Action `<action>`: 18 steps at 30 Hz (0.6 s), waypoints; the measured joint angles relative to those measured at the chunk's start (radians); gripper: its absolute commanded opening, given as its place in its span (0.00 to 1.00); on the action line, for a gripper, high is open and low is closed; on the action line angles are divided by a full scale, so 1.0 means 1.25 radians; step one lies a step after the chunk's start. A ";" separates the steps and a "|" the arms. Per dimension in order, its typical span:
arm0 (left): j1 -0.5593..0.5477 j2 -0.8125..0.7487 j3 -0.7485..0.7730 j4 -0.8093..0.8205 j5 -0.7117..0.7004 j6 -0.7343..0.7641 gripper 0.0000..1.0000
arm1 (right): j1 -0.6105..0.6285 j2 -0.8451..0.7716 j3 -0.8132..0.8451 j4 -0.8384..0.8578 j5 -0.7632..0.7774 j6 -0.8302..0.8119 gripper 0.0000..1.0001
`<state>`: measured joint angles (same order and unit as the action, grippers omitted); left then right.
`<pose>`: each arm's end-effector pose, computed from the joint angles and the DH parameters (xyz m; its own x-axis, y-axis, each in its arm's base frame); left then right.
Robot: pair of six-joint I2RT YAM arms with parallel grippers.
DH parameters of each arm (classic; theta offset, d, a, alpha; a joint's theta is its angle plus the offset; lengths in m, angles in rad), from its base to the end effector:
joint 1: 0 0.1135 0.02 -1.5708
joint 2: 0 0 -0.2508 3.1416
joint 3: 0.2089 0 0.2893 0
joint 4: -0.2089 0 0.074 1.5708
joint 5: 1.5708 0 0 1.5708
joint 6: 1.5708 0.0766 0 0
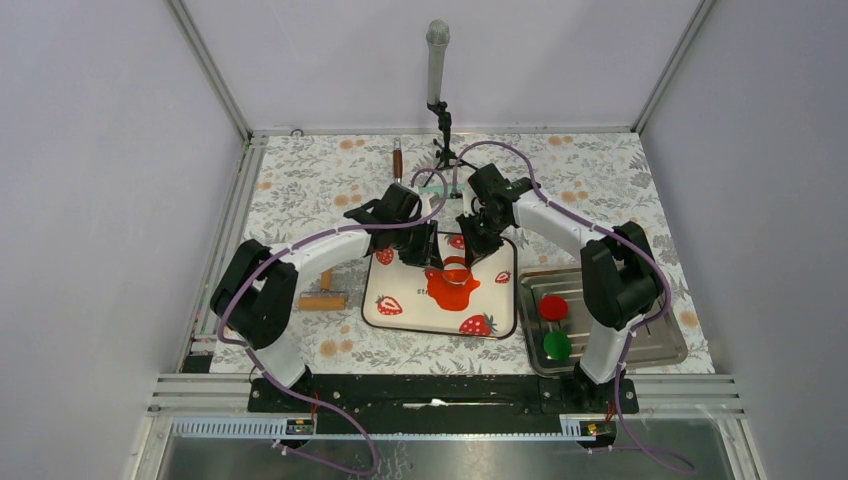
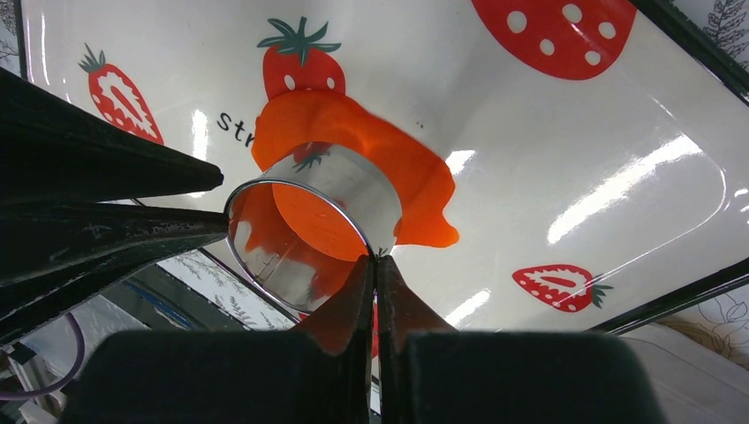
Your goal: Roll out the dumpling wrappers from the dough
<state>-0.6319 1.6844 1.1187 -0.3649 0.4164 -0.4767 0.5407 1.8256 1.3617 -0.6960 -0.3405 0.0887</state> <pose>0.3089 -0.2646 0.1461 -0.9123 0.1478 -0.3819 0.3563 0.7462 -0.5623 0.3483 0.2389 0.1492 -0.8360 -0.4045 -0.3707 -0.5276 0.7784 0.3403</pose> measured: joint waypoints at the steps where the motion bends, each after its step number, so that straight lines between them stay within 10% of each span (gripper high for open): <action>1: -0.001 0.001 0.000 0.000 0.000 -0.001 0.28 | 0.000 0.000 -0.002 0.001 0.000 0.000 0.00; 6: -0.003 0.002 0.000 0.001 0.002 -0.005 0.33 | 0.002 -0.002 -0.005 0.005 0.000 0.006 0.00; 18: -0.004 0.009 0.000 0.013 0.010 -0.016 0.00 | 0.003 -0.013 -0.011 0.014 -0.001 0.015 0.00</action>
<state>-0.6369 1.6955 1.1191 -0.3492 0.4290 -0.4973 0.5446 1.8099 1.3476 -0.6781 -0.3420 0.1070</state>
